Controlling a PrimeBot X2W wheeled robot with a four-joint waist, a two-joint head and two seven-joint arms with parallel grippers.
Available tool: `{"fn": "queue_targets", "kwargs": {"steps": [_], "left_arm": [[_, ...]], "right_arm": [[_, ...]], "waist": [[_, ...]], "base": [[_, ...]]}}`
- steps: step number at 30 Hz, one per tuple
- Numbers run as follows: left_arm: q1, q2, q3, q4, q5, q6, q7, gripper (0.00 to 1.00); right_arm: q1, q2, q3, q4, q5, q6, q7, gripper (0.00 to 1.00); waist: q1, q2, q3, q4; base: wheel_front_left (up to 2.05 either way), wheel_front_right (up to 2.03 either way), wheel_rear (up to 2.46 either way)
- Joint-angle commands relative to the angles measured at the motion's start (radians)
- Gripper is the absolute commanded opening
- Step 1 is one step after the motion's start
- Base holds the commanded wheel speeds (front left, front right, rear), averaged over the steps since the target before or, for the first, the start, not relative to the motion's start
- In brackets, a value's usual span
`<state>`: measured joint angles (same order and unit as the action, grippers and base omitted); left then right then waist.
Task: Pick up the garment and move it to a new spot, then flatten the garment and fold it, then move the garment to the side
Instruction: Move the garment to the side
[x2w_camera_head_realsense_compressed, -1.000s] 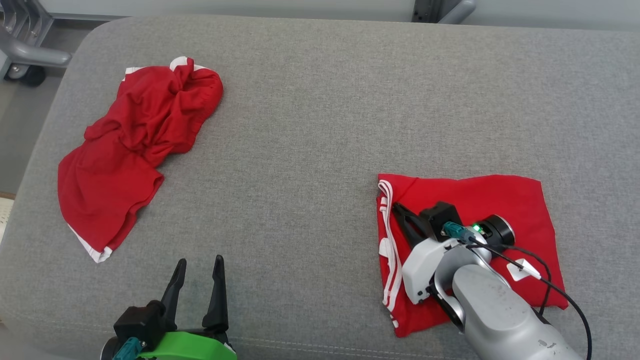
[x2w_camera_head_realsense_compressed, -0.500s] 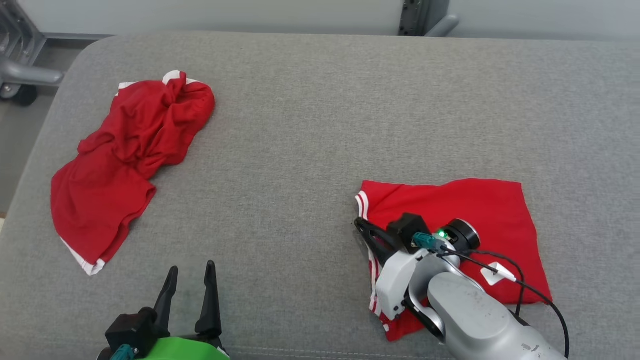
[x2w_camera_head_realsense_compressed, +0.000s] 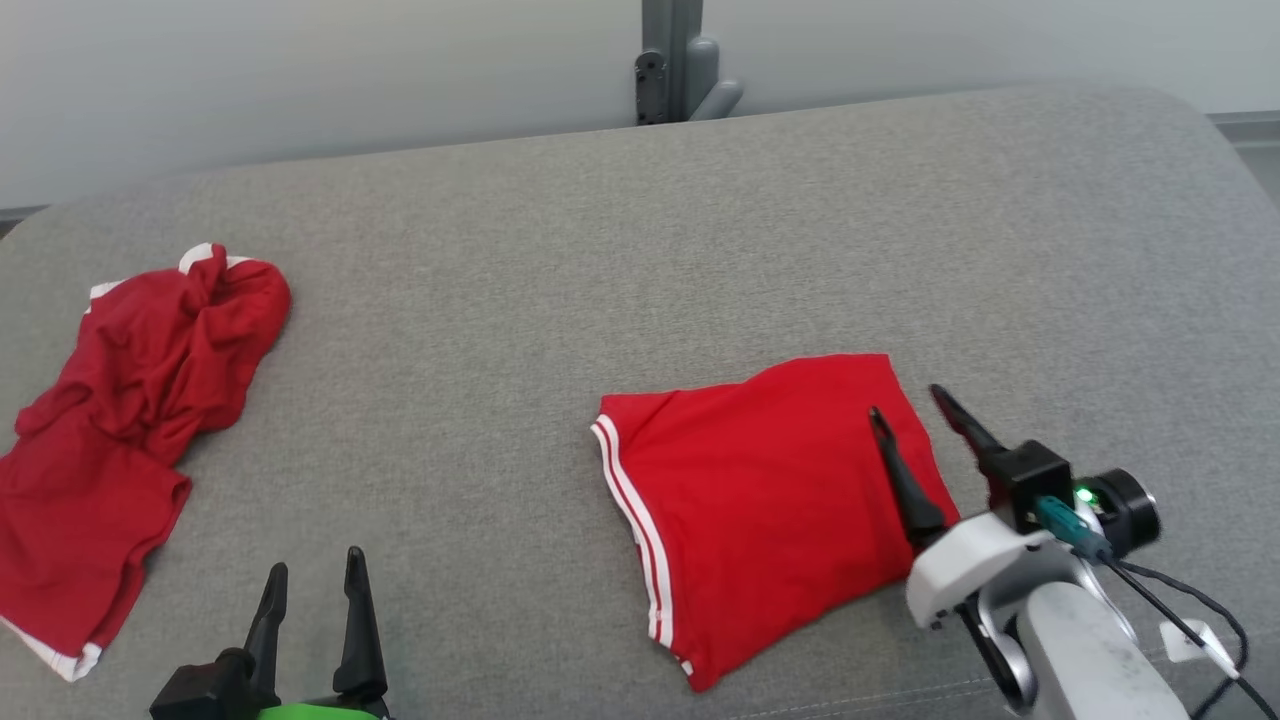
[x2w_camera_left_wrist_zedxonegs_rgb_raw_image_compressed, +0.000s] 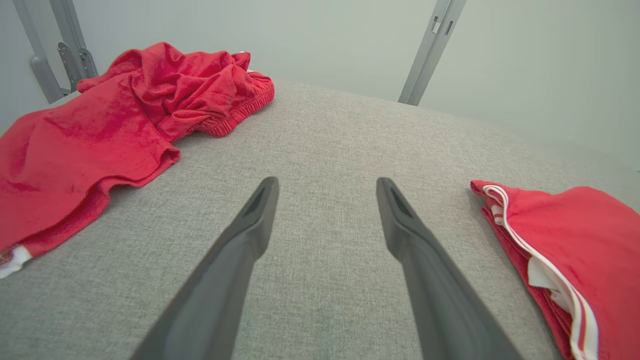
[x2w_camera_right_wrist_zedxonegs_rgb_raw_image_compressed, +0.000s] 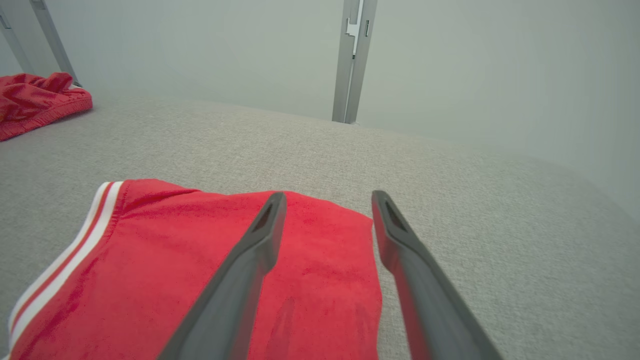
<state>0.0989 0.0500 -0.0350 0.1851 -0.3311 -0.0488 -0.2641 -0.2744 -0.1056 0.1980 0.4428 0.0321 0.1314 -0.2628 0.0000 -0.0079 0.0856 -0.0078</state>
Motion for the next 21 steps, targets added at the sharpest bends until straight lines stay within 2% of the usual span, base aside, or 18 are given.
{"fn": "queue_targets", "kwargs": {"steps": [1,6,11,21], "left_arm": [[0.014,0.001,0.009,-0.001,0.011,-0.006,0.0,1.0],[0.028,0.002,0.031,0.005,0.036,-0.014,0.0,1.0],[0.038,0.002,0.033,0.024,0.051,-0.022,0.0,1.0],[0.073,0.001,0.021,0.027,0.041,-0.01,0.0,1.0]], "right_arm": [[0.035,-0.008,-0.035,-0.025,-0.019,-0.001,-0.003,1.0],[0.144,-0.033,-0.171,-0.098,-0.038,-0.001,-0.002,1.0],[0.216,-0.041,-0.244,-0.133,-0.017,-0.001,-0.003,1.0],[0.276,-0.021,-0.266,-0.132,0.001,-0.001,-0.003,1.0]], "waist": [[0.0,0.0079,-0.043,-0.06],[0.0,0.0079,-0.062,-0.084],[0.0,0.0079,-0.076,-0.081],[0.0,0.0079,-0.106,-0.031]], "base": [[0.0,0.0,0.0],[0.0,0.0,0.0],[0.0,0.0,0.0],[0.0,0.0,0.0]]}}
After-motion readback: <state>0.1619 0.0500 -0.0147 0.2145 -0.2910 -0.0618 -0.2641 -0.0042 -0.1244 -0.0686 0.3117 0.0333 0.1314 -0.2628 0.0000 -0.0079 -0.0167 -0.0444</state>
